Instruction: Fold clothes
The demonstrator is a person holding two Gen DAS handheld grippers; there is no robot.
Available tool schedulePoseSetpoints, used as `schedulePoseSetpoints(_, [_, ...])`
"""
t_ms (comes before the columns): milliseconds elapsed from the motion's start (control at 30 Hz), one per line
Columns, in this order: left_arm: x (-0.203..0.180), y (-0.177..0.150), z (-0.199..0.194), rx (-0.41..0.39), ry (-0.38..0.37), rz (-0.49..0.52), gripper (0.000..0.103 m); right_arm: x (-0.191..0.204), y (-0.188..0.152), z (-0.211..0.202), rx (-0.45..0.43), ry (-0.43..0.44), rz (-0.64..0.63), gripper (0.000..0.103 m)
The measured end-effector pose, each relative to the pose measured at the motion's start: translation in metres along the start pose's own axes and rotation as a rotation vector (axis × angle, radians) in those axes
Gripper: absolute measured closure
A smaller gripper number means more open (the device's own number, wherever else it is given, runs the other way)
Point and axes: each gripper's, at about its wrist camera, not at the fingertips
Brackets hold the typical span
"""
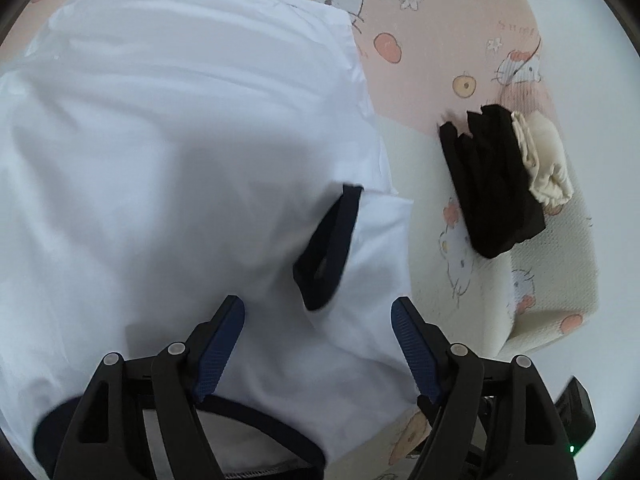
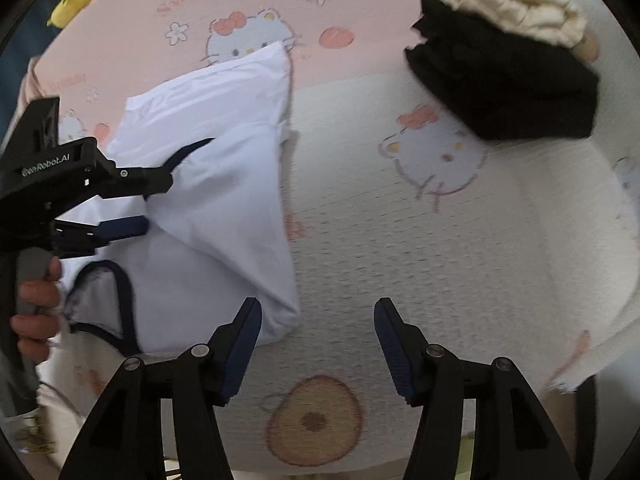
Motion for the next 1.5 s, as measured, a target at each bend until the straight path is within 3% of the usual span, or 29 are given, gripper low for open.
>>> schedulePoseSetpoints(67, [-0.005,-0.002,0.002,-0.001,0.041,0.029,0.029,0.001,-0.007,-0.002,-0.028,-0.042,-0.002,0.044])
schedulePoseSetpoints(167, [-0.010,-0.003,0.004,-0.004,0.080,0.049,0.029,-0.002,-0.015,-0.003,-0.043,-0.021,0.031,0.044])
schedulePoseSetpoints(400, [-0.017,0.003,-0.001,-0.032,0.134,0.124,0.031,0.014,-0.022,-0.007,-0.148,-0.055,-0.076,0.044])
schedulePoseSetpoints(533, [-0.023,0.003,0.003,-0.030,0.161,0.175,0.032,0.011,-0.019,0.001,-0.097,-0.016,-0.032,0.044])
schedulePoseSetpoints(600, [-0.025,0.002,0.007,-0.029,0.181,0.197,0.044,0.009,-0.019,0.003,-0.081,0.024,-0.003,0.048])
schedulePoseSetpoints(667, [-0.028,0.000,0.010,-0.029,0.201,0.218,0.068,0.008,-0.019,0.004,-0.077,0.066,0.016,0.054])
schedulePoseSetpoints(800, [-0.034,-0.003,0.010,-0.078,0.254,0.289,0.089,0.005,-0.020,0.006,-0.066,0.101,0.049,0.065])
schedulePoseSetpoints(1033, [-0.024,0.005,0.008,-0.090,0.303,0.296,0.092,0.011,-0.021,0.008,-0.060,0.087,0.004,0.067])
schedulePoseSetpoints(1167, [-0.018,0.006,0.005,-0.084,0.283,0.270,0.092,0.018,-0.021,0.006,-0.075,0.073,-0.034,0.067])
schedulePoseSetpoints(1233, [-0.018,0.005,0.005,-0.078,0.281,0.269,0.092,0.024,-0.022,0.004,-0.091,0.065,-0.071,0.073])
schedulePoseSetpoints(1300, [-0.018,0.005,0.006,-0.076,0.275,0.268,0.092,0.032,-0.022,0.003,-0.104,0.047,-0.123,0.091])
schedulePoseSetpoints(1333, [-0.018,0.005,0.006,-0.072,0.272,0.270,0.092,0.036,-0.023,0.004,-0.105,0.032,-0.149,0.094])
schedulePoseSetpoints(1500, [-0.020,0.006,0.006,-0.080,0.286,0.300,0.092,0.038,-0.022,0.005,-0.081,-0.011,-0.180,0.096])
Point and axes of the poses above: each gripper's, at about its wrist camera, not at the fingertips, and z roughly the way its jaws point, x to its left, y to its top, and after that the axes turned 10 degrees about z, right-handed
